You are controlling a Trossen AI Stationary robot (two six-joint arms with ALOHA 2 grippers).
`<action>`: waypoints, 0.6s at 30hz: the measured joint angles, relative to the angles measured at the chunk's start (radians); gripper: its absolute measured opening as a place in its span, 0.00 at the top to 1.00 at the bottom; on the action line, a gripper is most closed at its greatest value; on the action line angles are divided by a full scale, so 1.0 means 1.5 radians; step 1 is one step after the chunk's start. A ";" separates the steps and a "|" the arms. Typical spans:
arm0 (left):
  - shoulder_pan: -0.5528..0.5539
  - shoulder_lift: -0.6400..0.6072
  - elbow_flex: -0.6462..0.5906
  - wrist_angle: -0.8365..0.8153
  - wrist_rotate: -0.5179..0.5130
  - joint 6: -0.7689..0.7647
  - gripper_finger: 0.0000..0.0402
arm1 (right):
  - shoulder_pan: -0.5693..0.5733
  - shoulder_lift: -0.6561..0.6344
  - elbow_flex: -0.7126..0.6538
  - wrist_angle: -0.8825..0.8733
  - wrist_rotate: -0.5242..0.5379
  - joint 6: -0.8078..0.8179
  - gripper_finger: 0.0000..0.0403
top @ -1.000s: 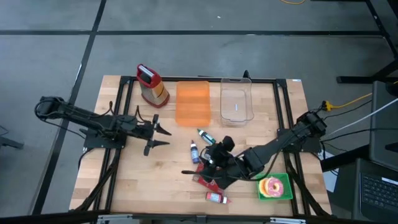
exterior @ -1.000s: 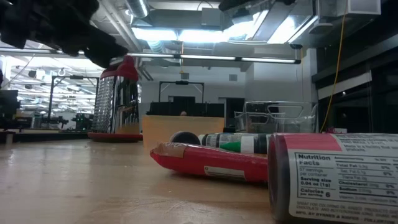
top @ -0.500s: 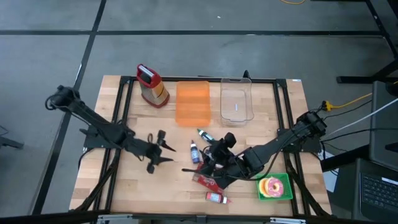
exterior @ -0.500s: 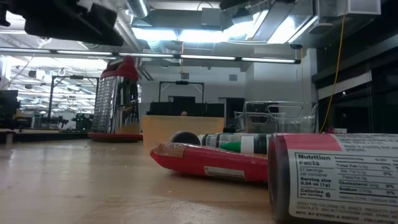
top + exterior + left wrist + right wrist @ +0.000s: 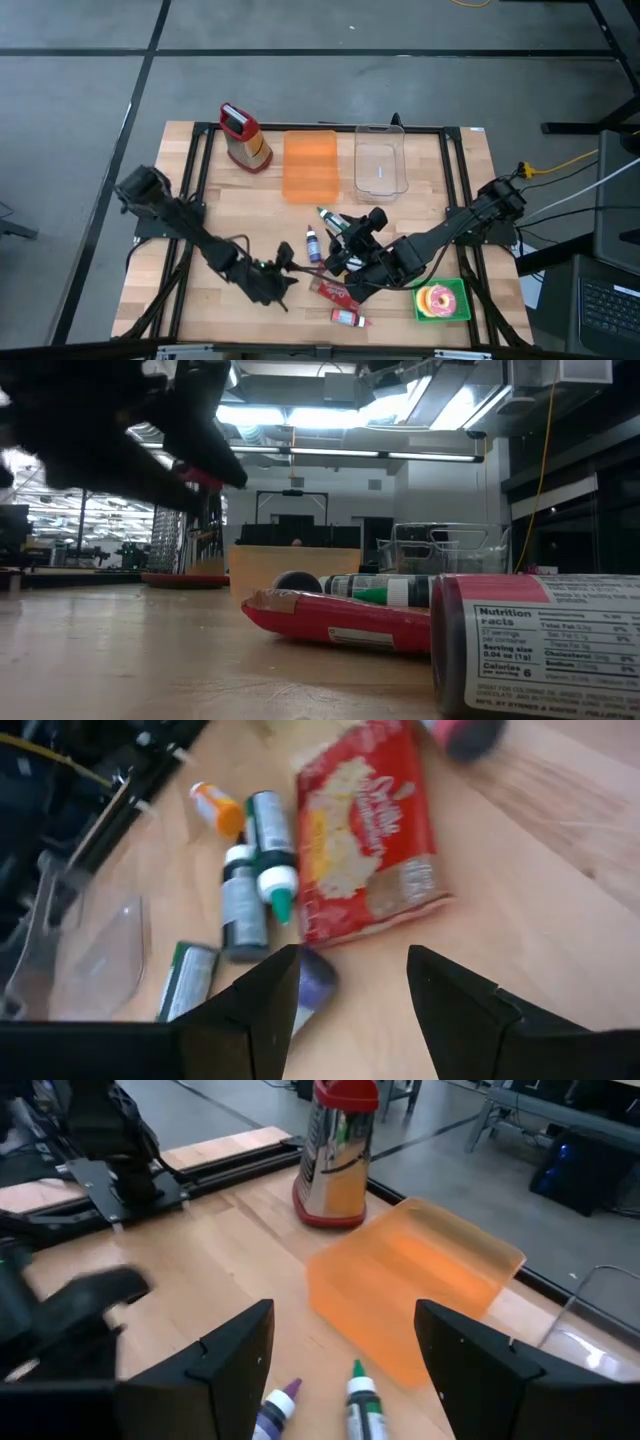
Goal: Pick & Place Food Item
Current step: Put the red popcorn bag into the orange bin
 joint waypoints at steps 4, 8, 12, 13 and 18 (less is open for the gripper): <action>-0.016 0.070 0.035 0.001 -0.003 0.029 0.55 | 0.002 -0.006 0.000 -0.003 -0.001 0.000 0.39; -0.019 0.123 0.064 0.007 -0.002 0.040 0.55 | 0.004 -0.007 0.000 -0.004 0.001 0.000 0.39; -0.019 0.150 0.078 0.031 0.015 0.045 0.55 | 0.005 -0.007 0.000 -0.004 -0.003 0.000 0.39; -0.019 0.154 0.078 0.039 0.014 0.052 0.55 | 0.005 -0.007 0.000 -0.004 -0.004 0.000 0.39; -0.017 0.177 0.078 0.088 0.025 0.079 0.55 | 0.007 -0.007 0.000 -0.002 -0.004 -0.001 0.39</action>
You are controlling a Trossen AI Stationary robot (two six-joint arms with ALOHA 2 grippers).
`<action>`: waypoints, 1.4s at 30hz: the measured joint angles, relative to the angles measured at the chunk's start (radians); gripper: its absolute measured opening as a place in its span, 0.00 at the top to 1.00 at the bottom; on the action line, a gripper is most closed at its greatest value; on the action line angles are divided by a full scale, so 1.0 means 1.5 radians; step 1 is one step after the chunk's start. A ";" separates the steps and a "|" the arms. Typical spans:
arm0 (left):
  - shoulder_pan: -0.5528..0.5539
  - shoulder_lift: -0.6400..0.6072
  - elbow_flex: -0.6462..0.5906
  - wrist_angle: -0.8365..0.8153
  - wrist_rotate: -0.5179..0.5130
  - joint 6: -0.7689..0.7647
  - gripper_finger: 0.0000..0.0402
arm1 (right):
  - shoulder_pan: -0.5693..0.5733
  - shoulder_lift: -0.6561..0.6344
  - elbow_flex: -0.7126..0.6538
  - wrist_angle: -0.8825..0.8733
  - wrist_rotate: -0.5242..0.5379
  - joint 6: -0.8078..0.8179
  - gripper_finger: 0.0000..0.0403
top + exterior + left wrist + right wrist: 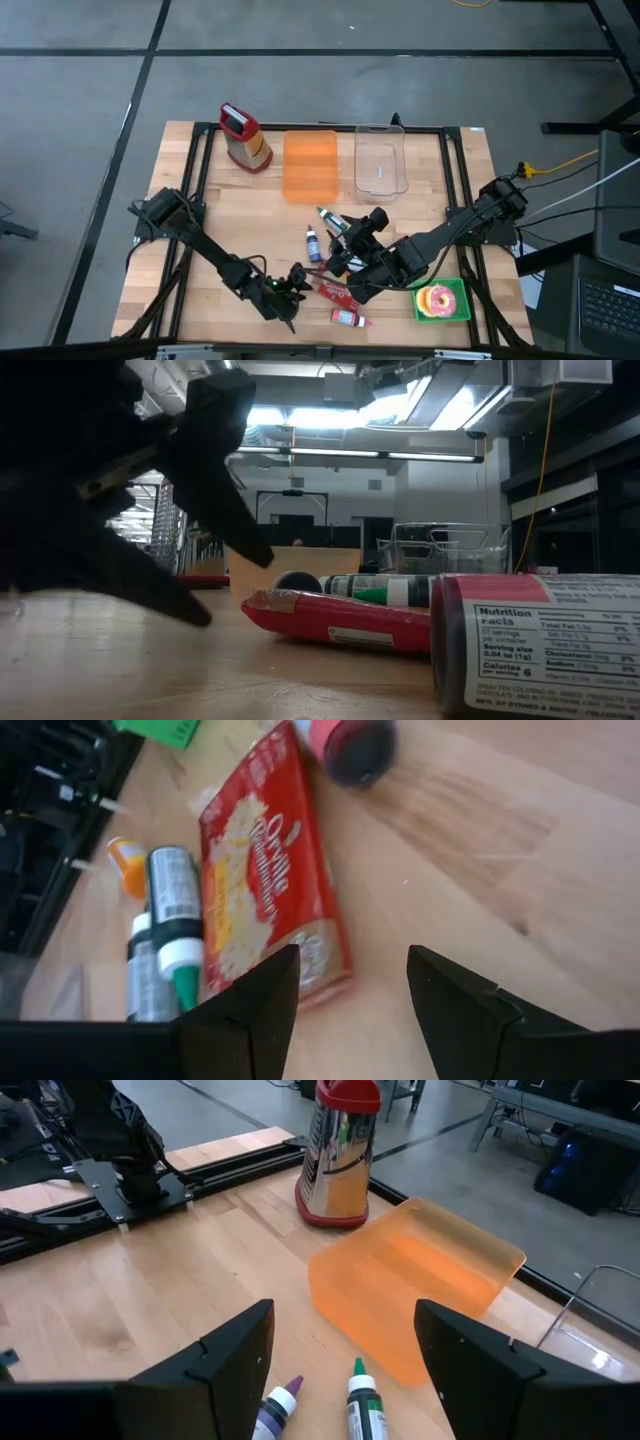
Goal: Pick & Place Food Item
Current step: Put the red popcorn bag into the orange bin
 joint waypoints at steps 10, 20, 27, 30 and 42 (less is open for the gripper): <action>0.047 0.028 0.001 0.048 0.000 0.008 0.55 | 0.000 0.000 0.000 0.008 0.002 0.013 0.39; 0.094 0.028 0.001 0.031 0.038 -0.024 0.64 | 0.000 0.000 0.000 0.020 -0.003 0.015 0.39; 0.113 0.029 0.000 0.025 0.077 -0.025 0.97 | 0.000 0.000 0.000 0.025 -0.003 0.014 0.39; 0.118 0.028 0.000 0.024 0.101 -0.032 0.98 | 0.000 0.000 0.000 0.025 -0.003 0.014 0.39; 0.095 -0.063 -0.003 -0.051 0.046 -0.014 0.99 | 0.005 0.000 0.000 0.092 0.044 -0.054 0.39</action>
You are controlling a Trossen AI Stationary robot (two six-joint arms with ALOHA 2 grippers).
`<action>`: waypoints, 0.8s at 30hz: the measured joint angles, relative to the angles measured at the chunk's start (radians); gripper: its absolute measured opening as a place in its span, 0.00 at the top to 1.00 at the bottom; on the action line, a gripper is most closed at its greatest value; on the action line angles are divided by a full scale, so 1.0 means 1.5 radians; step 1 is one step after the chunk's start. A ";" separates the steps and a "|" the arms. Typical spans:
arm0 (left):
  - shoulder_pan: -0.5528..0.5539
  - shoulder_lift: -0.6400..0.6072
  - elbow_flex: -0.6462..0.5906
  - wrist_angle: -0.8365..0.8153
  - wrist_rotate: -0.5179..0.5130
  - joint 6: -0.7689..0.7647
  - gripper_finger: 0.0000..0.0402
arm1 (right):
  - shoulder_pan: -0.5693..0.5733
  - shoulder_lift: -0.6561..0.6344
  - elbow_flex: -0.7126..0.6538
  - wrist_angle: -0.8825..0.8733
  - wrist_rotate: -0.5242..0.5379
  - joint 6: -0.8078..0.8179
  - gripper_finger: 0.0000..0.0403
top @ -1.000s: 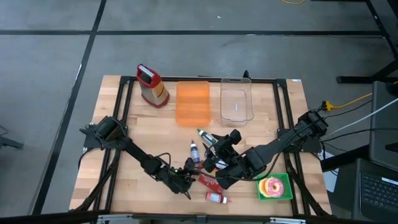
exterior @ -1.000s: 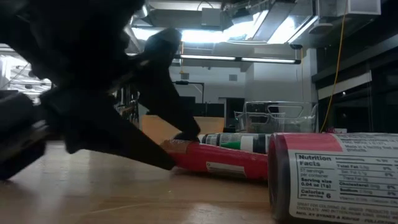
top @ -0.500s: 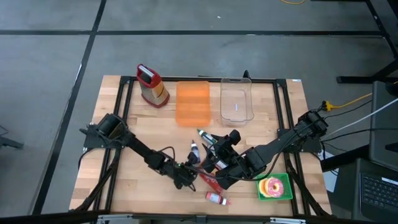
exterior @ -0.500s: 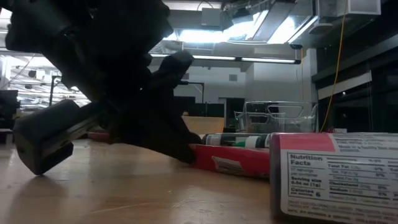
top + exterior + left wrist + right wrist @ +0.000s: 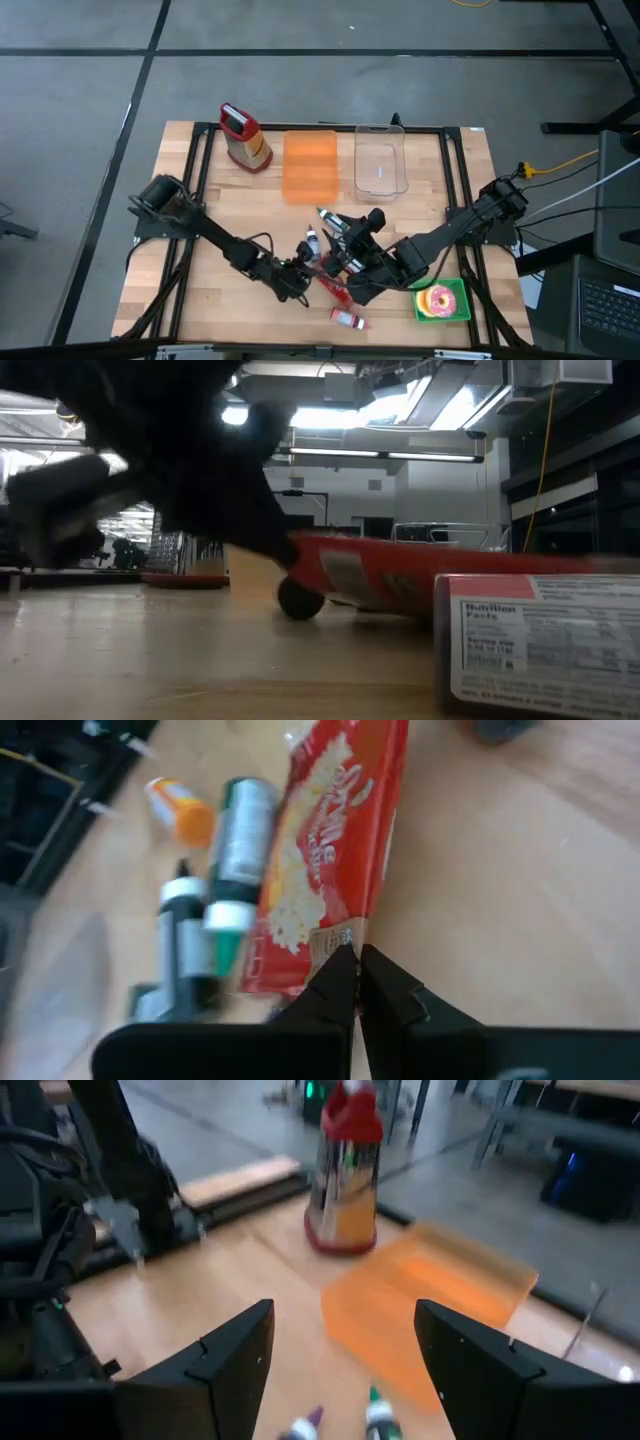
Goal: Pick & Place Food Item
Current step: Put the red popcorn bag into the orange bin
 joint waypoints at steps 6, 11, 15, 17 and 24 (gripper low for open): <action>0.000 -0.095 0.000 -0.078 -0.045 -0.001 0.99 | 0.025 0.000 0.000 0.129 0.066 -0.156 0.39; 0.002 -0.184 0.001 -0.148 -0.092 -0.002 0.99 | 0.050 0.000 0.000 0.159 0.114 -0.198 0.39; 0.010 -0.250 0.001 -0.217 -0.133 -0.003 0.99 | 0.066 0.000 0.000 0.165 0.138 -0.198 0.39; 0.018 -0.278 0.001 -0.264 -0.171 -0.008 0.99 | 0.071 0.000 0.000 0.167 0.145 -0.198 0.39; 0.075 -0.354 0.002 -0.391 -0.280 -0.036 0.99 | 0.075 0.000 0.000 0.167 0.153 -0.193 0.39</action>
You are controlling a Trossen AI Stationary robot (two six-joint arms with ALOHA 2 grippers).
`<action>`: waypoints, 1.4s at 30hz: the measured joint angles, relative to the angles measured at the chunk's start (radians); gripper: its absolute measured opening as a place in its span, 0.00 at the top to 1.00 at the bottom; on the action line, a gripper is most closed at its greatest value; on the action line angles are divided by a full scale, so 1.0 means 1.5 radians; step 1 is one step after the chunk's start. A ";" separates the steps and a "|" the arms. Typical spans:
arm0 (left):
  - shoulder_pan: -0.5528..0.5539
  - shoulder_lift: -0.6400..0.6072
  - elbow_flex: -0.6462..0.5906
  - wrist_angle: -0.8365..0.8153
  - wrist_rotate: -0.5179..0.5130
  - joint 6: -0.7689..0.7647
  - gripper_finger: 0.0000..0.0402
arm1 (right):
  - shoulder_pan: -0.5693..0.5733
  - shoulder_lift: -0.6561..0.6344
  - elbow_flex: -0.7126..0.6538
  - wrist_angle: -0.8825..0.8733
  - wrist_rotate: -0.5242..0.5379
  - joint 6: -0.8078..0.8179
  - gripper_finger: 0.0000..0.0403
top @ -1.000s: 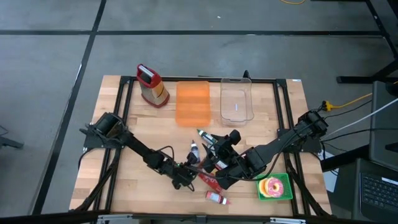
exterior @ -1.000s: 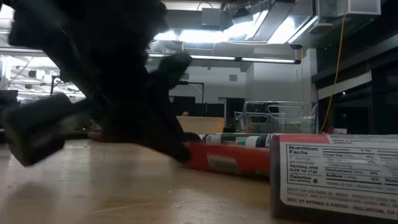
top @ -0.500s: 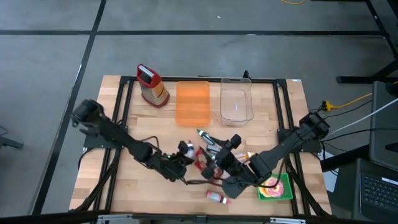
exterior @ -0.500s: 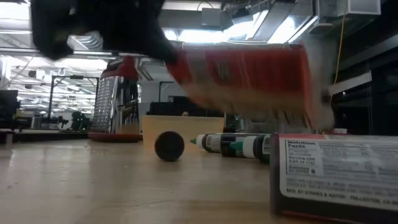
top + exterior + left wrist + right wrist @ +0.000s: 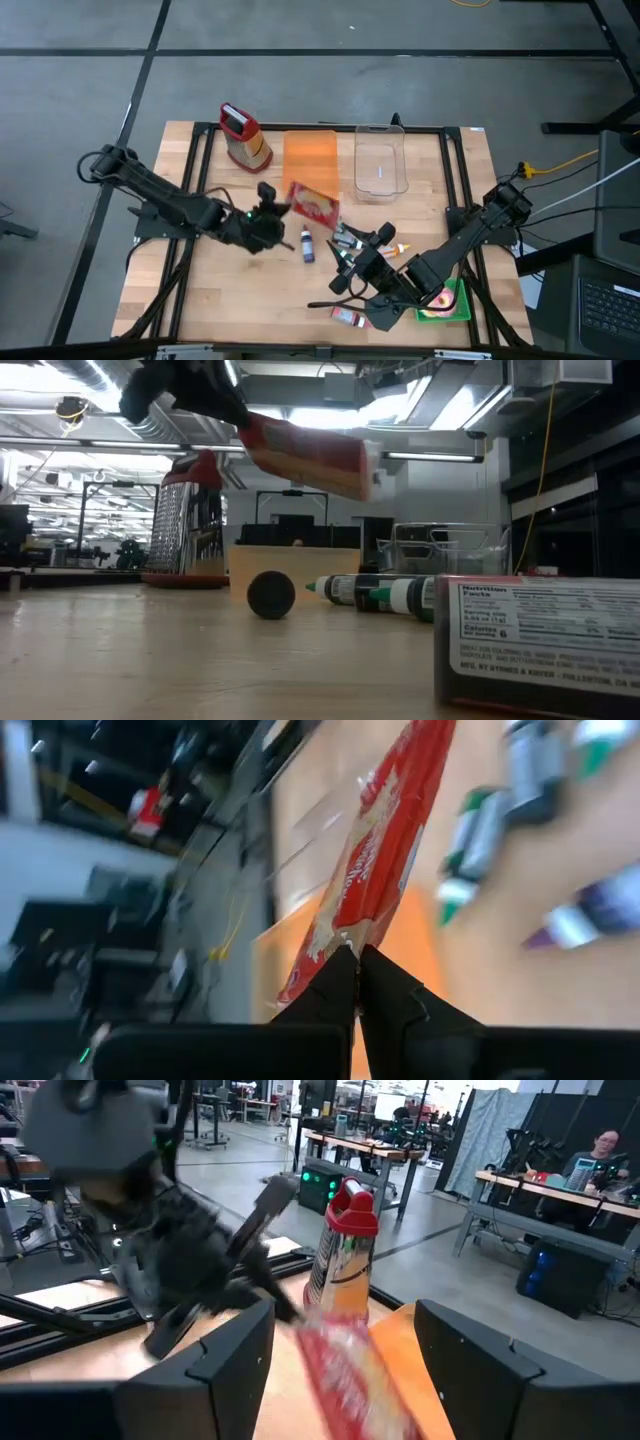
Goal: Pick & Place Food Item
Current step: Put the red popcorn bag into the orange bin
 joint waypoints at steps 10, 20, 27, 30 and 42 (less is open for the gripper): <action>0.162 -0.003 0.001 -0.047 -0.010 -0.113 0.99 | -0.002 0.000 0.000 0.005 -0.006 0.002 0.39; 0.303 0.065 0.001 -0.032 -0.005 -0.126 0.99 | -0.002 0.000 0.000 0.006 -0.018 0.002 0.39; 0.364 0.137 0.001 -0.012 0.037 -0.135 0.99 | -0.002 0.000 0.000 0.007 -0.019 0.003 0.39; 0.381 0.169 0.001 0.013 0.038 -0.127 0.99 | -0.002 0.000 0.000 0.009 -0.020 0.003 0.39; 0.389 0.190 0.001 0.097 0.106 -0.107 0.98 | -0.002 0.000 0.000 0.009 -0.020 0.003 0.39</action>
